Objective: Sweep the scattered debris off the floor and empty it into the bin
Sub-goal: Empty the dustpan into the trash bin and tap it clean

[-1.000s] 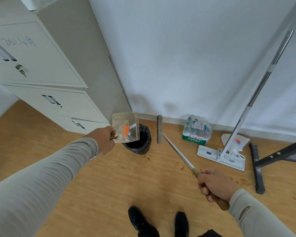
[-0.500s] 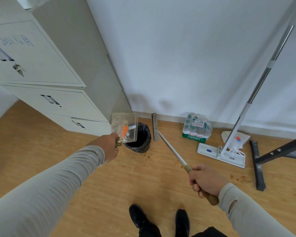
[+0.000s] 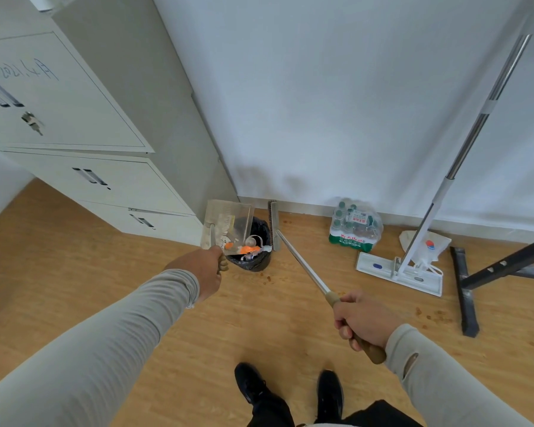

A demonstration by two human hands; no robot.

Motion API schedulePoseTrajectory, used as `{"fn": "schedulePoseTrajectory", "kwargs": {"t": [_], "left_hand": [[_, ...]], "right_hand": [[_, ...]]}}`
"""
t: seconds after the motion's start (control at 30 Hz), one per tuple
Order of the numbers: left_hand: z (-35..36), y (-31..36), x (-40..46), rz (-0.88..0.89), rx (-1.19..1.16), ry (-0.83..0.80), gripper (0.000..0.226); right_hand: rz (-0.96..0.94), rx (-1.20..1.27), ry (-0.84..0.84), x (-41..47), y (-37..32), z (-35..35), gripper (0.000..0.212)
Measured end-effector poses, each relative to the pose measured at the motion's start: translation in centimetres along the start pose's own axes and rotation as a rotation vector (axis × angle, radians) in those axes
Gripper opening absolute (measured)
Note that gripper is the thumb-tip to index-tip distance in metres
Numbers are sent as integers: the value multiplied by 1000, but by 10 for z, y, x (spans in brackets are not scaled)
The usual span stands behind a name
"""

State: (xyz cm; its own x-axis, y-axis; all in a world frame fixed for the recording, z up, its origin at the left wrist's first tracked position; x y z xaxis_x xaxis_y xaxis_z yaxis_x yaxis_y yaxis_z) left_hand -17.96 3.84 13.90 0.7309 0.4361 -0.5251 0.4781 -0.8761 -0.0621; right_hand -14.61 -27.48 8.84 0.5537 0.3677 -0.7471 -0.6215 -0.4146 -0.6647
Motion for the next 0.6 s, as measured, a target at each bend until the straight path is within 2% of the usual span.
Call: {"fn": "schedulePoseTrajectory", "kwargs": {"t": [0.6], "left_hand": [[5,-5,-2,15,-1,15,13]], "right_hand": [[-20,-26,-4,-1,0,5,25]]}}
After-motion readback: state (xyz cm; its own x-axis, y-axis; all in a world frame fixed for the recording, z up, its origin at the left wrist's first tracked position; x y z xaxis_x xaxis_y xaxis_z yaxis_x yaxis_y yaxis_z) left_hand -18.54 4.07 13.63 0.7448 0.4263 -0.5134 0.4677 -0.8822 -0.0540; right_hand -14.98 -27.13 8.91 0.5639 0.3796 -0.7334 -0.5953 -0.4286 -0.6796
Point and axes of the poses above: each hand's wrist, its own x-axis towards the middle knuckle, its own z-axis out of the palm, y = z × x, the point moved 2 cm from there along x, towards the middle knuckle, and after that the axes turned 8 degrees about -z, right-handed, at the moved point
